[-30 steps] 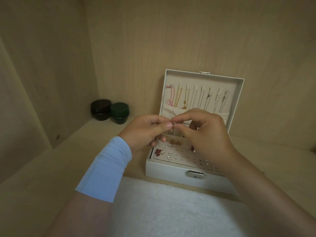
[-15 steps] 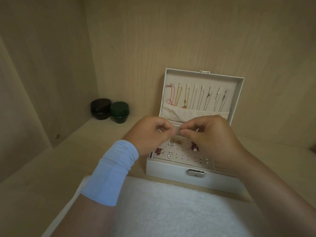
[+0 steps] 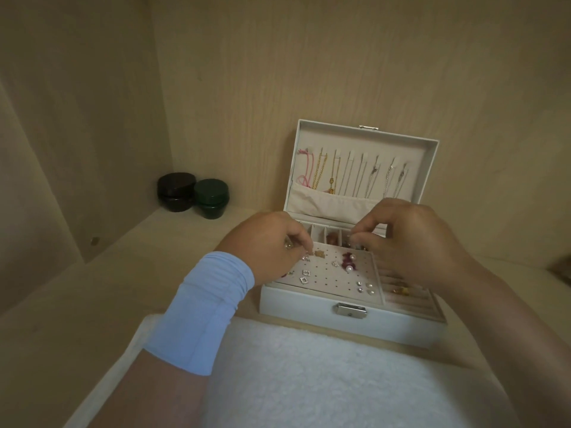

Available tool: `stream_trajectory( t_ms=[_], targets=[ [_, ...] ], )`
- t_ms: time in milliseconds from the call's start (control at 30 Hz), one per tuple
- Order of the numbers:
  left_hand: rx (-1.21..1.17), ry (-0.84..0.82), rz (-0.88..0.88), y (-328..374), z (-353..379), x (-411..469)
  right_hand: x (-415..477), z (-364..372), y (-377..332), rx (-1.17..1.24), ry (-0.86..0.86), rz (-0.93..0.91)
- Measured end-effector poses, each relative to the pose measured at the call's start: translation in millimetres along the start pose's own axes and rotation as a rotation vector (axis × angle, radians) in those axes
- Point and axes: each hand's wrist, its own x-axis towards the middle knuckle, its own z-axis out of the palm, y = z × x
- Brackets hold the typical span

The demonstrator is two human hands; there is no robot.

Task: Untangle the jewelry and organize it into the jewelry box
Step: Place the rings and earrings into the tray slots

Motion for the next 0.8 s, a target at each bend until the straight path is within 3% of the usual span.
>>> stream_trajectory(
  t_ms=[300, 567, 700, 800],
  targets=[
    [0.053, -0.051, 0.006, -5.0, -1.8, 1.3, -0.4, 33.0, -33.5, -0.076, -0.073, -0.163],
    [0.044, -0.032, 0.008, -7.8, -3.5, 3.2, -0.8, 43.4, -34.5, -0.112, -0.017, -0.276],
    [0.032, -0.029, 0.011, -9.3, -2.4, 2.2, -1.0, 38.0, -35.6, -0.124, -0.114, -0.355],
    [0.016, -0.029, 0.004, -9.2, -2.3, 2.2, -0.1, 34.4, -32.6, -0.037, -0.190, -0.309]
  ],
)
